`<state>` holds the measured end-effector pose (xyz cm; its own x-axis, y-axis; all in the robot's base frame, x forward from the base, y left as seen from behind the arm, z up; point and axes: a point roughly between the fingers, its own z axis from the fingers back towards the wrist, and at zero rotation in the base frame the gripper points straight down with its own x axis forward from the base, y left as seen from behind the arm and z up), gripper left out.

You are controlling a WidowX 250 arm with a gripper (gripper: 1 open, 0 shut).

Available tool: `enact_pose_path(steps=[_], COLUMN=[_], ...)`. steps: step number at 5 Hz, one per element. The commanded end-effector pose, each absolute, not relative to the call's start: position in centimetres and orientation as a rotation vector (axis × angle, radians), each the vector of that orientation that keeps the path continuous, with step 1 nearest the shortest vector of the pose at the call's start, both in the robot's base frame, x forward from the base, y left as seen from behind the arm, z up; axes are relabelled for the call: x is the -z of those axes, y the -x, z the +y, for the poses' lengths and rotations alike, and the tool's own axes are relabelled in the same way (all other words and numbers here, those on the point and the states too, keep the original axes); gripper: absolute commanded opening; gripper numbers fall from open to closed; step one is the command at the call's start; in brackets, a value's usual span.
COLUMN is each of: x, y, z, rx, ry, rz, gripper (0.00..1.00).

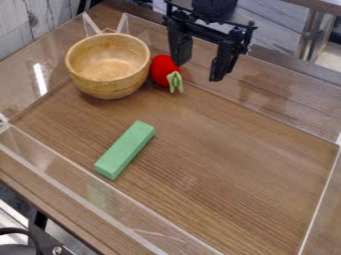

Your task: Put the green stick in the brown bowl

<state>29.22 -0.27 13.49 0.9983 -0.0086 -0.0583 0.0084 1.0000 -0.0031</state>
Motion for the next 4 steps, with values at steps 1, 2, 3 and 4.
enact_pose_path(steps=[1, 2, 3, 4], x=[-13.0, -11.2, -10.1, -9.0], y=[-27.9, -25.8, -24.2, -23.6], z=[0.5, 0.2, 0.2, 3.0], rx=[0.047, 0.040, 0.017, 0.014], ry=[0.002, -0.006, -0.022, -0.027], rz=[0.074, 0.072, 0.044, 0.028], gripper=[1.00, 1.00, 1.00, 1.00])
